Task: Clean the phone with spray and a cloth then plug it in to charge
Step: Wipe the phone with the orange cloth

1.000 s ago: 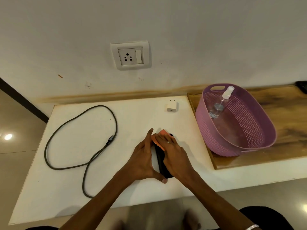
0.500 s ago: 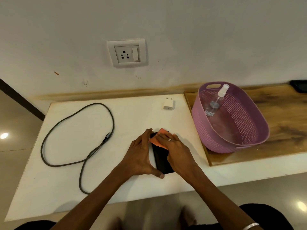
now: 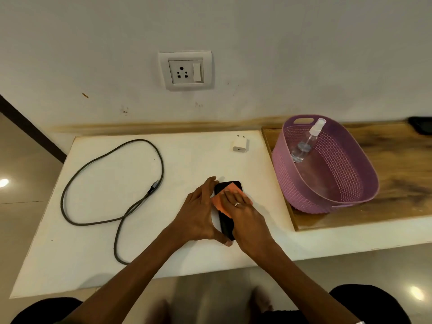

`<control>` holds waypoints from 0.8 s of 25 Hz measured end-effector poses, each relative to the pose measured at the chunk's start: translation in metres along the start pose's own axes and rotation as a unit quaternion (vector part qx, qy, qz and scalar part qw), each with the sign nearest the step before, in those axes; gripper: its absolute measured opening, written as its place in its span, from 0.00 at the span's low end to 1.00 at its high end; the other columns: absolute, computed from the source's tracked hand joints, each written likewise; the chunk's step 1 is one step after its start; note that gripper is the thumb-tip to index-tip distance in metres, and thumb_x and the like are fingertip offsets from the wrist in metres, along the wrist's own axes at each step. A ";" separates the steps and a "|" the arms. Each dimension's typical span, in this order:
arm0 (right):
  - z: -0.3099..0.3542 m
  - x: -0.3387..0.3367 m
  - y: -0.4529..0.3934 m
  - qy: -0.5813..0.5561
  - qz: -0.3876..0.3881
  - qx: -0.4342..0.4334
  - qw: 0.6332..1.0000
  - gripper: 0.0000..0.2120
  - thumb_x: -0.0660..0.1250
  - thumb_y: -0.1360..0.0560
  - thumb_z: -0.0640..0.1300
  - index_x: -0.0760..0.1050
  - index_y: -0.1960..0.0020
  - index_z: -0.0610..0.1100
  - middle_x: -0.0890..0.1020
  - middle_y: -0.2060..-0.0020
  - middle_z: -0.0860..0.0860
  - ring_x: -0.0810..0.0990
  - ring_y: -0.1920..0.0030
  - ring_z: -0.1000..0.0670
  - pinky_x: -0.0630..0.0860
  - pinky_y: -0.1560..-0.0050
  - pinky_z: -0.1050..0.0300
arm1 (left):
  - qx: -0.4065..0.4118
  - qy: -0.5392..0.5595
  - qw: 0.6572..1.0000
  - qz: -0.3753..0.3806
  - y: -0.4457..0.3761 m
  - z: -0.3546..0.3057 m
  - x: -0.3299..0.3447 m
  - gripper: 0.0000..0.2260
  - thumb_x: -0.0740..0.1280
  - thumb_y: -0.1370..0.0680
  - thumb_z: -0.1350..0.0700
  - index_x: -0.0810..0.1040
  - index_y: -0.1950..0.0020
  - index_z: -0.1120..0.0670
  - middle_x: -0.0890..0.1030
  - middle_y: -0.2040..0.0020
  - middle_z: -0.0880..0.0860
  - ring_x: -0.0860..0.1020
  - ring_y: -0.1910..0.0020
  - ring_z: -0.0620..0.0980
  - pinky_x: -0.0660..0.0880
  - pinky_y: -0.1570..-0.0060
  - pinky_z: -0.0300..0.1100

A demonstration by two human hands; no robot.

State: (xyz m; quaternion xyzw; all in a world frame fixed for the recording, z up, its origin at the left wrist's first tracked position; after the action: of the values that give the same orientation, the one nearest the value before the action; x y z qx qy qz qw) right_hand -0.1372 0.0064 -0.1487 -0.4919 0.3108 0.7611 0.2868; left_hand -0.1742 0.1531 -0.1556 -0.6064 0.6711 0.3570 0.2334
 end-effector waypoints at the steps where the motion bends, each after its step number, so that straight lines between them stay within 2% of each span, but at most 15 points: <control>1: 0.003 0.003 0.003 0.016 0.005 -0.021 1.000 0.38 0.67 0.25 0.53 0.50 0.23 0.49 0.55 0.23 0.50 0.54 0.23 0.47 0.55 0.25 0.55 | 0.001 0.007 1.000 0.001 0.000 0.000 0.000 0.70 0.75 0.54 0.25 0.40 0.22 0.45 0.49 0.22 0.40 0.57 0.23 0.51 0.52 0.29 0.42; 4: 0.003 0.008 0.007 0.047 0.019 -0.057 0.997 0.39 0.67 0.25 0.53 0.48 0.23 0.50 0.53 0.22 0.51 0.51 0.22 0.47 0.53 0.23 0.52 | 0.004 0.019 1.000 0.003 0.001 -0.001 -0.001 0.70 0.75 0.54 0.26 0.38 0.23 0.43 0.50 0.22 0.39 0.57 0.23 0.51 0.53 0.28 0.44; 7: -0.003 0.004 0.011 0.065 0.008 -0.046 0.997 0.34 0.61 0.23 0.56 0.47 0.23 0.53 0.52 0.22 0.52 0.51 0.22 0.47 0.40 0.25 0.55 | -0.008 0.005 1.000 0.008 0.001 -0.003 -0.002 0.69 0.76 0.52 0.27 0.40 0.23 0.43 0.52 0.21 0.45 0.58 0.23 0.53 0.56 0.27 0.46; 11: -0.014 -0.003 0.017 0.138 -0.024 0.016 0.990 0.39 0.61 0.24 0.58 0.38 0.24 0.56 0.44 0.22 0.51 0.41 0.23 0.42 0.37 0.23 0.46 | -0.005 -0.019 1.000 0.001 0.002 -0.005 -0.004 0.66 0.76 0.52 0.27 0.43 0.24 0.43 0.57 0.23 0.47 0.62 0.26 0.53 0.60 0.29 0.46; 14: -0.022 -0.011 0.019 0.163 -0.061 0.072 0.982 0.42 0.63 0.24 0.55 0.36 0.24 0.52 0.40 0.22 0.50 0.36 0.24 0.42 0.33 0.25 0.45 | -0.013 -0.014 1.000 -0.003 0.002 -0.007 -0.005 0.65 0.76 0.53 0.27 0.45 0.25 0.42 0.59 0.25 0.47 0.63 0.28 0.53 0.60 0.30 0.45; 16: -0.019 -0.010 0.017 0.136 -0.053 0.078 0.986 0.42 0.64 0.24 0.53 0.37 0.23 0.49 0.41 0.22 0.49 0.36 0.24 0.44 0.36 0.26 0.48 | -0.013 -0.012 1.000 -0.004 0.002 -0.006 -0.005 0.65 0.76 0.53 0.27 0.46 0.25 0.42 0.60 0.26 0.46 0.63 0.28 0.52 0.59 0.30 0.44; 20: -0.009 0.001 0.012 0.047 0.018 0.036 0.998 0.40 0.63 0.23 0.54 0.39 0.23 0.51 0.43 0.22 0.52 0.43 0.22 0.47 0.49 0.24 0.53 | -0.005 -0.006 1.000 0.000 0.002 -0.007 -0.004 0.63 0.77 0.51 0.29 0.46 0.25 0.43 0.61 0.26 0.47 0.64 0.28 0.52 0.58 0.30 0.43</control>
State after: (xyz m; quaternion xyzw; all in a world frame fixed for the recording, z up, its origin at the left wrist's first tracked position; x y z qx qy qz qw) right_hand -0.1415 -0.0078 -0.1503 -0.5107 0.3599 0.7306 0.2753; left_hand -0.1748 0.1502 -0.1480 -0.6049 0.6681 0.3641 0.2347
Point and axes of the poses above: each hand's wrist, its own y-axis away from the middle knuckle, its own x-axis out of the palm, z = x × y, the point moved 2 cm from there along -y, towards the middle knuckle
